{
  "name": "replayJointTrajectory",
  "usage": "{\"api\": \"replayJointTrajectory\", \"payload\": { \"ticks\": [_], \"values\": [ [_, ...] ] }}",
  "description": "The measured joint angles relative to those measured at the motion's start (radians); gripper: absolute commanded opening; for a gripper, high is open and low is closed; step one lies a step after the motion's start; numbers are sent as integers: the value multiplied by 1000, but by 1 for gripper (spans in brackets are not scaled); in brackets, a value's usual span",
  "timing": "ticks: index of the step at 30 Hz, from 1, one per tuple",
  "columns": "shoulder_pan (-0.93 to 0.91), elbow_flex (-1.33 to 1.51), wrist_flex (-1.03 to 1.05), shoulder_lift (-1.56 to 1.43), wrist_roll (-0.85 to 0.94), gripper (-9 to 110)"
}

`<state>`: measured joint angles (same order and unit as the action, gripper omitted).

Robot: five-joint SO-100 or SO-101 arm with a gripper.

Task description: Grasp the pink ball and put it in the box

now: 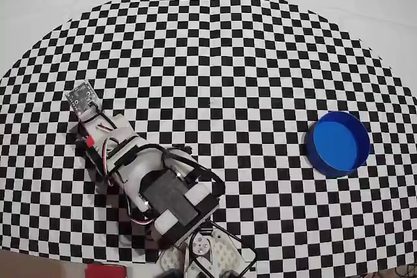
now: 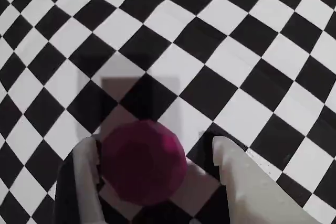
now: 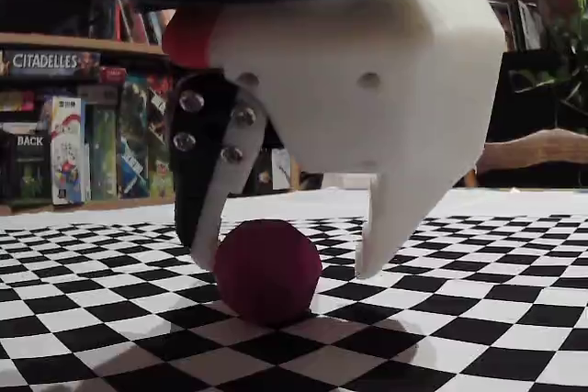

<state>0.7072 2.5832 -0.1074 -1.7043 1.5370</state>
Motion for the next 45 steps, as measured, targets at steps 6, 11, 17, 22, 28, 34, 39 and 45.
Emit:
{"api": "replayJointTrajectory", "payload": {
  "ticks": [6,11,17,22,28,34,39,45],
  "values": [
    [0,0,0,0,0,24],
    [0,0,0,0,0,24],
    [0,0,0,0,0,17],
    [9,-6,-9,-3,0,2],
    [9,-9,-9,-3,0,0],
    [9,-9,-8,-3,0,0],
    [8,-9,-8,-11,0,0],
    [0,-9,-6,-66,0,0]
  ]
}}
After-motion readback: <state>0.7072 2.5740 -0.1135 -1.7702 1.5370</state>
